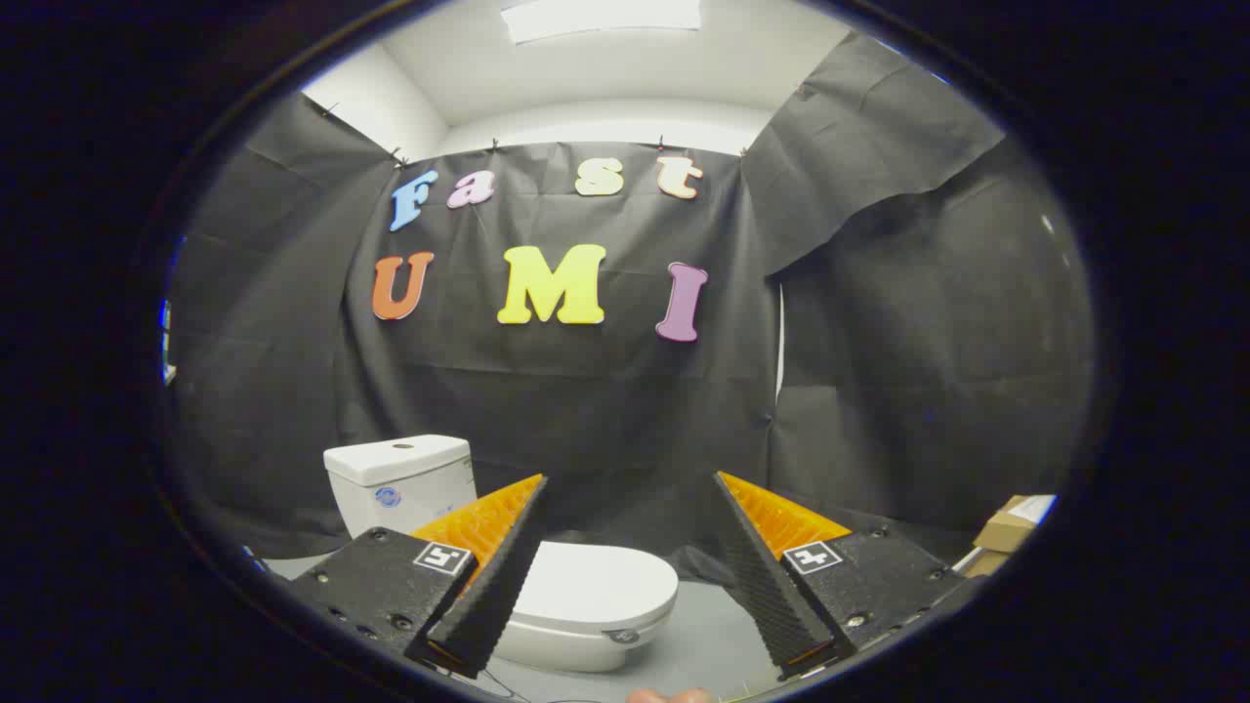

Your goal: Open the toilet lid.

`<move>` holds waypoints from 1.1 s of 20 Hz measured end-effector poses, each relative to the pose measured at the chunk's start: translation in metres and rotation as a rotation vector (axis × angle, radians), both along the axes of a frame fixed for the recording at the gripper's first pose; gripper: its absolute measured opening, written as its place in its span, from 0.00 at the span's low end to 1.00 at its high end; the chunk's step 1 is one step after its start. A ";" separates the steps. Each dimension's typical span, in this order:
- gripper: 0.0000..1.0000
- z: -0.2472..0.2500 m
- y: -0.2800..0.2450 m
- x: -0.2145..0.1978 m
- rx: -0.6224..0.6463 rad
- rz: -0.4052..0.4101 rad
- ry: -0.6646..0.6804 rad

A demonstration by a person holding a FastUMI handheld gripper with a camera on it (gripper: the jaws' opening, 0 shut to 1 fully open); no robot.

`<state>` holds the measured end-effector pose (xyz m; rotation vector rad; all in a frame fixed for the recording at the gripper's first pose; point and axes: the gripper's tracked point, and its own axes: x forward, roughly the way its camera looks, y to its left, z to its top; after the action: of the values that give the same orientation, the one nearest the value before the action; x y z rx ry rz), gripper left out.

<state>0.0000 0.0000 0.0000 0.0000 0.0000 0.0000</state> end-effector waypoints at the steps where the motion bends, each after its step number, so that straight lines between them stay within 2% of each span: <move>1: 1.00 -0.001 0.003 -0.001 0.002 -0.003 0.002; 7: 1.00 0.006 0.021 -0.006 -0.003 0.033 -0.006; 22: 1.00 -0.002 0.016 -0.012 0.001 -0.006 0.010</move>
<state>-0.0116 0.0156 -0.0025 0.0012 0.0101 -0.0062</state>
